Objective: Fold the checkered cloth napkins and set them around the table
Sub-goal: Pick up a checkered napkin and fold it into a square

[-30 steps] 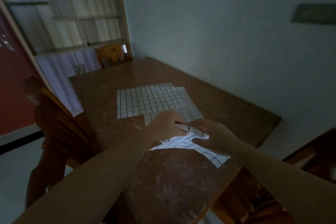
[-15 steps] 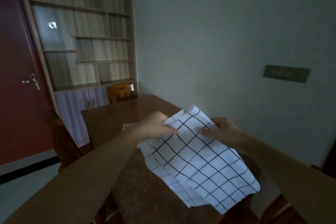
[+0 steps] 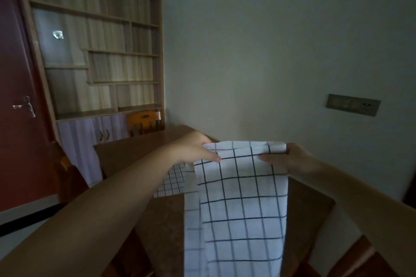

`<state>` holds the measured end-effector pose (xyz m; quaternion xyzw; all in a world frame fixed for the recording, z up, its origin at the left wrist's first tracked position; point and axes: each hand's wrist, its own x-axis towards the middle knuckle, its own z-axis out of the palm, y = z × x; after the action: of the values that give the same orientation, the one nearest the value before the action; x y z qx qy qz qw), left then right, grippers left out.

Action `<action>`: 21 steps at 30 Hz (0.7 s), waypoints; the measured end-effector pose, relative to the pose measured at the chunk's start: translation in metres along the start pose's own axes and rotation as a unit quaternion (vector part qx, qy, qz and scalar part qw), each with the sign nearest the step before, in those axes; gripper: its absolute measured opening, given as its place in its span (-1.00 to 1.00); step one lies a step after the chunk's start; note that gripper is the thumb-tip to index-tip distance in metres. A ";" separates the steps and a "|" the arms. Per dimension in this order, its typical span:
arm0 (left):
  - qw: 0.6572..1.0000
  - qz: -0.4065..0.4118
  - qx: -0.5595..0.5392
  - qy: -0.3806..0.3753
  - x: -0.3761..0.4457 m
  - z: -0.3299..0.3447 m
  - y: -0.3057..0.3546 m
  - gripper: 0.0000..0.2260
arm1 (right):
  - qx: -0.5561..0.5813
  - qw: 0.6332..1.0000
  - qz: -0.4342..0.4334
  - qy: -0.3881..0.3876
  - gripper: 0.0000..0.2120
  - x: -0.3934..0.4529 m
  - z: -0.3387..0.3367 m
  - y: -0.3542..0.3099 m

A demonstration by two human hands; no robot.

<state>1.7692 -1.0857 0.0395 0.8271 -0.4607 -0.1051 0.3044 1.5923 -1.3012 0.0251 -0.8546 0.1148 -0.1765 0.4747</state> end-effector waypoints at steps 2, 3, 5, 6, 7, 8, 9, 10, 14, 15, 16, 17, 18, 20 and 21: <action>0.999 0.006 -0.028 0.019 -0.006 -0.009 -0.007 -0.81 | 0.016 1.000 -0.009 0.009 -0.88 0.001 0.006 -0.009; 0.997 0.011 -0.063 0.035 -0.010 -0.012 -0.010 -0.80 | 0.033 0.999 -0.014 0.018 -0.90 0.002 0.010 -0.014; 0.985 0.003 -0.157 0.066 -0.018 -0.019 -0.016 -0.63 | 0.083 0.996 -0.019 0.038 -0.89 0.003 0.015 -0.023; 0.977 0.004 -0.200 0.075 -0.022 -0.020 -0.019 -0.64 | 0.110 0.993 -0.020 0.048 -0.86 0.004 0.017 -0.026; 0.970 -0.001 -0.230 0.084 -0.026 -0.020 -0.022 -0.65 | 0.130 0.990 -0.017 0.057 -0.82 0.004 0.019 -0.029; 0.961 -0.012 -0.257 0.103 -0.027 -0.019 -0.026 -0.57 | 0.146 0.987 -0.012 0.066 -0.80 0.004 0.021 -0.031; 0.953 -0.019 -0.276 0.126 -0.028 -0.017 -0.030 -0.46 | 0.160 0.984 -0.009 0.076 -0.79 0.004 0.023 -0.033; 0.944 -0.025 -0.295 0.147 -0.030 -0.016 -0.031 -0.37 | 0.170 0.982 -0.008 0.087 -0.80 0.003 0.025 -0.035; 0.941 -0.028 -0.286 0.177 -0.034 -0.015 -0.028 -0.71 | 0.175 0.981 -0.004 0.081 -0.85 -0.002 0.029 -0.040; 0.940 -0.025 -0.285 0.185 -0.035 -0.016 -0.026 -0.79 | 0.175 0.982 -0.002 0.073 -0.86 -0.004 0.029 -0.040; 0.940 -0.023 -0.281 0.192 -0.037 -0.017 -0.024 -0.78 | 0.177 0.982 -0.002 0.065 -0.86 -0.006 0.029 -0.041; 0.938 -0.018 -0.280 0.201 -0.037 -0.018 -0.022 -0.71 | 0.180 0.982 -0.003 0.063 -0.87 -0.008 0.028 -0.043; 0.936 -0.015 -0.286 0.205 -0.037 -0.019 -0.021 -0.63 | 0.186 0.981 -0.006 0.063 -0.88 -0.009 0.028 -0.045; 0.931 -0.015 -0.304 0.200 -0.037 -0.021 -0.017 -0.65 | 0.201 0.977 -0.012 0.067 -0.88 -0.012 0.027 -0.050; 0.929 -0.010 -0.317 0.190 -0.038 -0.021 -0.015 -0.70 | 0.206 0.976 -0.013 0.070 -0.85 -0.012 0.027 -0.052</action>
<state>1.7687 -1.0400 0.0431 0.6965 -0.3290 -0.0892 0.6314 1.5936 -1.2489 0.0543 -0.7251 0.0978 -0.2622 0.6293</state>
